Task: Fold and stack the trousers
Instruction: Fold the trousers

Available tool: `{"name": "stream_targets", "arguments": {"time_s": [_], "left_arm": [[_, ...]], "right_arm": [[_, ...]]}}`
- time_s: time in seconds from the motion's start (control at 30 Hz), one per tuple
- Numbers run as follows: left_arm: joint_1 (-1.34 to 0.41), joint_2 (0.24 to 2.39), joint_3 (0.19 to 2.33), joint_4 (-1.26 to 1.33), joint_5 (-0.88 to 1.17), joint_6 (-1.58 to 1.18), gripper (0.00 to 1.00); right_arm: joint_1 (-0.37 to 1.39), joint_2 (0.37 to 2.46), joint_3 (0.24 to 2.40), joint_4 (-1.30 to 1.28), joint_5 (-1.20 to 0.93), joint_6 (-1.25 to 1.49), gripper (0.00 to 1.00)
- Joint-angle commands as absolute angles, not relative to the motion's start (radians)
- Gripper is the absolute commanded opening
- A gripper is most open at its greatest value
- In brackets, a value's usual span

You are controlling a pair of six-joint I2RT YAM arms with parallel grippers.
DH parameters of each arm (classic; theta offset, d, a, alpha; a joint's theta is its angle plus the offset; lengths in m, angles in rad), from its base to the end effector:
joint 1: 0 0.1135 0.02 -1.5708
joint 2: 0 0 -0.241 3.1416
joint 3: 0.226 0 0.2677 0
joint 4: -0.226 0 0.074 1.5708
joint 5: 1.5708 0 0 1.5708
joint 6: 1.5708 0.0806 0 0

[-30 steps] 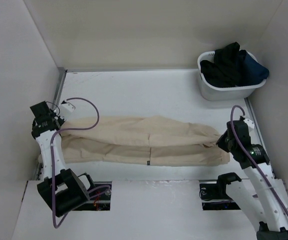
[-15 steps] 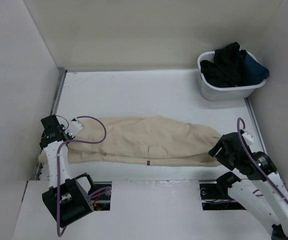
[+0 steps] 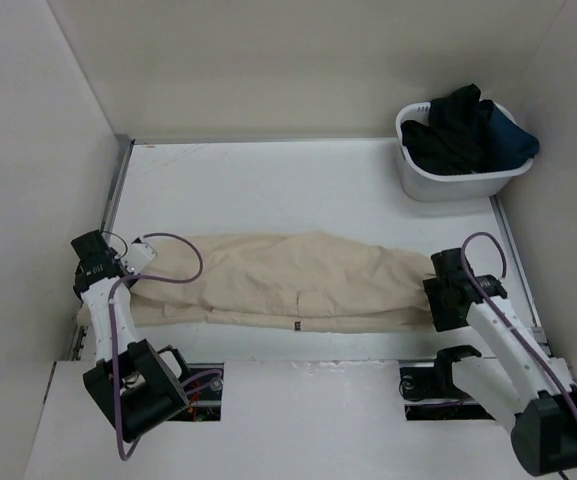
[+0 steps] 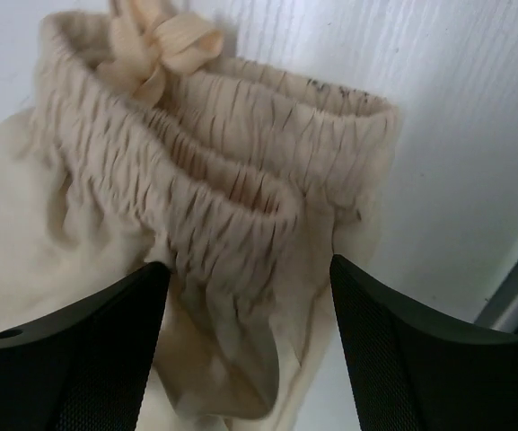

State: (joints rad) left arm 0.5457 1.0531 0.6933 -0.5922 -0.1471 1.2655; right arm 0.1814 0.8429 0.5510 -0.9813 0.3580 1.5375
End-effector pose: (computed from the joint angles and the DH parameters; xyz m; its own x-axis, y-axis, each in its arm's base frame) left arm 0.2120 0.1426 0.1620 -0.7683 0.6373 -0.0605 0.4879 0.6441 0.5891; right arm 0.1729 0.0030 0.1329 -0.0992 0.9335 -0.3446 0.9376 0.2037 0.2819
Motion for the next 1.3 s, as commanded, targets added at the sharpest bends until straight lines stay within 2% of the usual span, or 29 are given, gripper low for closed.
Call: {"name": "stream_targets", "arguments": {"time_s": [0.0,0.13,0.23,0.3,0.4,0.43,0.63,0.87,1.07,1.17,1.2,1.27], "left_arm": [[0.582,1.069,0.693,-0.522,-0.135,1.292,0.45],[0.602,1.097,0.695,-0.518,-0.115,1.289,0.5],[0.607,1.123,0.69,-0.511,-0.097,1.273,0.53],[0.61,1.144,0.704,-0.491,-0.094,1.25,0.54],[0.624,1.175,0.793,-0.509,-0.048,1.189,0.57],[0.634,1.187,0.845,-0.529,-0.016,1.158,0.57],[0.65,1.299,1.133,-0.77,0.202,1.029,0.56],[0.579,1.459,1.124,-0.931,0.271,0.931,0.46],[0.587,1.525,1.155,-1.091,0.517,0.851,0.46],[0.539,1.54,1.115,-1.086,0.503,0.862,0.47],[0.519,1.552,1.108,-1.078,0.491,0.856,0.39],[0.489,1.58,1.126,-1.089,0.465,0.838,0.4]], "right_arm": [[0.116,0.928,0.538,-0.819,0.308,1.554,0.77],[0.044,0.999,0.508,-0.795,0.301,1.529,0.78],[-0.019,1.038,0.486,-0.698,0.288,1.481,0.65],[-0.063,1.092,0.491,-0.646,0.273,1.431,0.48],[-0.122,1.155,0.521,-0.595,0.287,1.359,0.11],[-0.149,1.17,0.541,-0.578,0.308,1.315,0.01],[-0.245,1.258,0.701,-0.41,0.368,0.939,0.0],[-0.275,1.249,0.712,-0.256,0.327,0.717,0.0],[-0.28,1.195,0.695,-0.252,0.327,0.655,0.0],[-0.28,1.181,0.695,-0.253,0.337,0.64,0.0],[-0.28,1.18,0.695,-0.255,0.339,0.638,0.0],[-0.291,1.169,0.693,-0.261,0.341,0.644,0.0]]}}
